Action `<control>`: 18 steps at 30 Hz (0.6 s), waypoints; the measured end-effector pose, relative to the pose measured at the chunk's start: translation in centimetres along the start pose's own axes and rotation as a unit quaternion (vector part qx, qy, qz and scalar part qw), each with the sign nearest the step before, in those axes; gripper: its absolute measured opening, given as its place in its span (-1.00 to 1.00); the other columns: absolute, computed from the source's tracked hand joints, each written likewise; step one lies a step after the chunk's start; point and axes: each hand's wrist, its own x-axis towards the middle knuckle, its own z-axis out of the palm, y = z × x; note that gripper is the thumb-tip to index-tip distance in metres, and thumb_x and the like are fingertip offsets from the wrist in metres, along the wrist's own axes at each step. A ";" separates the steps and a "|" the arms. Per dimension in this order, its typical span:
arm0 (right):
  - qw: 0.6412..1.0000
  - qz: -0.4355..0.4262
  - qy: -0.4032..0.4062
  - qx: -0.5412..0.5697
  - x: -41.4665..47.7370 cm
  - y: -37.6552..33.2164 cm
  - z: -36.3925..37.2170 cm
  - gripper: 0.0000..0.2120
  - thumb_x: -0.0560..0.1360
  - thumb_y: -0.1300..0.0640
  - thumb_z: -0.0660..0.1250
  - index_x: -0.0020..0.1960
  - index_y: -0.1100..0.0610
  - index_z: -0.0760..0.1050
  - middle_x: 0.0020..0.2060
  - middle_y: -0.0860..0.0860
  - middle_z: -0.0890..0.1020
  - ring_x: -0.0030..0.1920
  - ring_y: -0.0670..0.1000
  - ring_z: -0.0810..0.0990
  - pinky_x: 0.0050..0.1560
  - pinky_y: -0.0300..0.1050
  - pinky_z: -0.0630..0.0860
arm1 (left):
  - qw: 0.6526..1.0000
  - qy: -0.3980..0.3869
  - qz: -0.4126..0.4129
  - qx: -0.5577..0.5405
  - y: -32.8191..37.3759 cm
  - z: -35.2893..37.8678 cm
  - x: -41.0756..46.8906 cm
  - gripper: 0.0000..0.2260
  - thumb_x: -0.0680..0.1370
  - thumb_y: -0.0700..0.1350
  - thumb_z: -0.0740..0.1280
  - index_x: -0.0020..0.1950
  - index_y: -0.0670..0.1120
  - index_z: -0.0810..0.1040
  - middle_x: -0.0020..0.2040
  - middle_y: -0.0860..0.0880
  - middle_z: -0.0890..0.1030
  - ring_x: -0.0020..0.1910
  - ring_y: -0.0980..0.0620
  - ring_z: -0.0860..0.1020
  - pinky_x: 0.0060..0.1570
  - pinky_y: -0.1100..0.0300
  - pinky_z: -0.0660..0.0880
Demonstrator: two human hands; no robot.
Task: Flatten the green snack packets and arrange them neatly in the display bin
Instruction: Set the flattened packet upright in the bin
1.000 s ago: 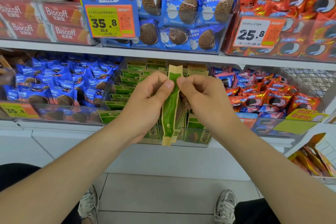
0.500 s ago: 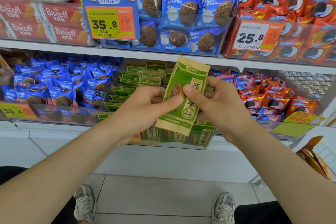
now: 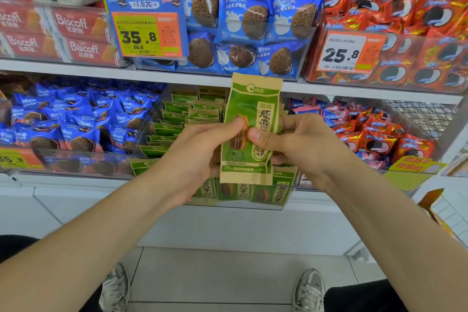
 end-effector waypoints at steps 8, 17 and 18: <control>0.998 -0.018 -0.037 0.055 0.0 0.2 -0.8 -0.70 0.61 0.03 0.43 0.24 0.18 0.68 0.03 0.14 0.78 0.07 0.14 0.78 0.13 0.14 0.71 | 0.993 0.024 0.060 0.101 0.7 -0.6 0.9 -0.78 0.63 -0.06 0.43 0.22 -0.09 0.75 0.03 -0.09 0.79 0.04 -0.08 0.77 0.02 0.05 0.71; 0.987 -0.106 0.089 0.078 0.4 -0.3 0.4 -0.64 0.56 0.19 0.51 0.28 0.22 0.49 -0.07 0.11 0.79 -0.07 0.12 0.80 -0.10 0.10 0.75 | 0.987 0.109 0.113 0.032 0.4 0.6 1.1 -0.86 0.66 -0.15 0.42 0.21 -0.10 0.66 -0.04 -0.09 0.78 -0.04 -0.10 0.77 -0.13 -0.08 0.73; 0.985 -0.110 0.108 0.075 0.2 -0.2 0.6 -0.66 0.53 0.19 0.55 0.23 0.22 0.54 -0.10 0.10 0.79 -0.10 0.11 0.80 -0.10 0.11 0.75 | 0.987 0.113 0.113 0.021 0.3 0.9 1.2 -0.85 0.66 -0.16 0.41 0.23 -0.11 0.64 -0.03 -0.09 0.78 -0.03 -0.10 0.77 -0.15 -0.06 0.73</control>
